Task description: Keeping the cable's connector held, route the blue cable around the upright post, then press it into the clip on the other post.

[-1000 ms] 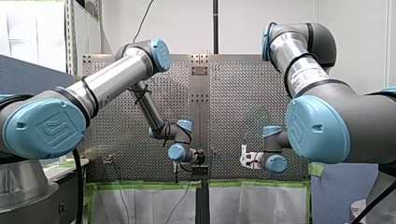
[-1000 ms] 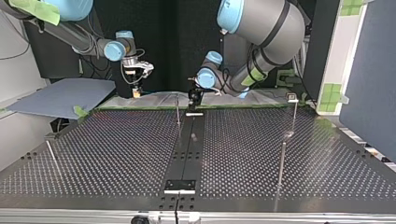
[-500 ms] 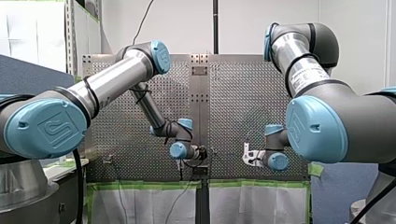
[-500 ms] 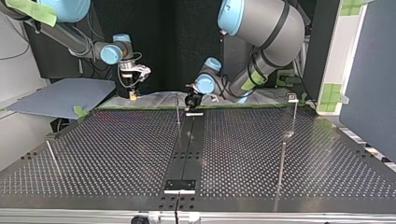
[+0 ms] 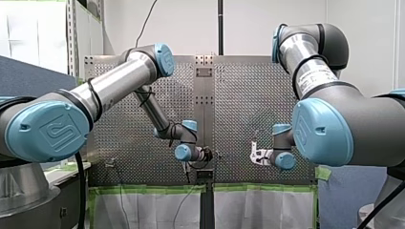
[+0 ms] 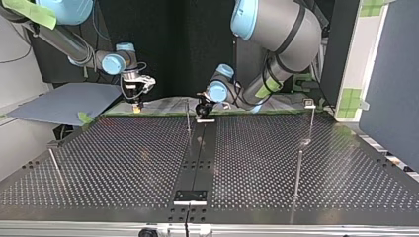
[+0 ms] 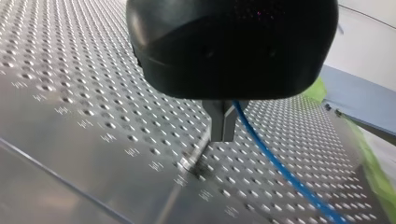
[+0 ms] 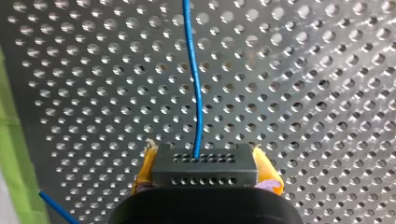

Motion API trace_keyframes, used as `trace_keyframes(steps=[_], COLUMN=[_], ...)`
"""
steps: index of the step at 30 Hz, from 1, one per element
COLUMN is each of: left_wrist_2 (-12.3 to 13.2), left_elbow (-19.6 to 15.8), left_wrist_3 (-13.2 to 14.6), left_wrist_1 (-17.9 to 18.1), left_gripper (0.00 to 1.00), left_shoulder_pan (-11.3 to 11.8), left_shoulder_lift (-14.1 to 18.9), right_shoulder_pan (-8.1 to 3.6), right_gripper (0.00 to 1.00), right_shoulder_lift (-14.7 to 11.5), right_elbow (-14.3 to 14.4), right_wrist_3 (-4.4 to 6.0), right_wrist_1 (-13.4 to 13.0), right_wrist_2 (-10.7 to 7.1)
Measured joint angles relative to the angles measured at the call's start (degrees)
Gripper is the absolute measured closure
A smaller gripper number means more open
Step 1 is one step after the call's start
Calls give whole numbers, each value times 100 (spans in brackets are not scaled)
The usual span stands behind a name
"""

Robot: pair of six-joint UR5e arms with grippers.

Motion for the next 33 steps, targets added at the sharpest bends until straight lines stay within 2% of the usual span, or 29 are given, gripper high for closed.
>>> trace_keyframes(steps=[7, 12, 14, 15, 16, 17, 18, 19, 25, 33], left_wrist_2=[-1, 2, -7, -18, -40, -64, -93, -137, -321, -293], left_elbow=[21, 22, 23, 24, 24, 24, 25, 24, 22, 19], left_wrist_3=[10, 173, 291, 340, 402, 447, 490, 546, 830, 1194], left_wrist_1=[-30, -72, -108, -125, -144, -154, -164, -180, -385, -742], left_gripper=[98, 95, 62, 62, 22, 13, 13, 0, 0, 0], left_shoulder_pan=[48, 67, 76, 80, 86, 88, 89, 85, 50, -43], left_shoulder_lift=[-93, -87, -85, -85, -84, -84, -84, -83, -12, 198], right_shoulder_pan=[-65, -84, -88, -89, -89, -89, -90, -91, -95, -171], right_gripper=[100, 100, 100, 100, 100, 100, 100, 100, 100, 100], right_shoulder_lift=[3, 3, 4, 4, 4, 3, 4, 3, 3, 3], right_elbow=[-170, -195, -196, -197, -197, -197, -198, -198, -198, -198], right_wrist_3=[9, -1, -6, -7, -9, -10, -10, -11, -8, -1], right_wrist_1=[136, 183, 187, 190, 192, 194, 195, 197, 244, 403], right_wrist_2=[-35, -43, -47, -48, -50, -52, -54, -58, -68, -71])
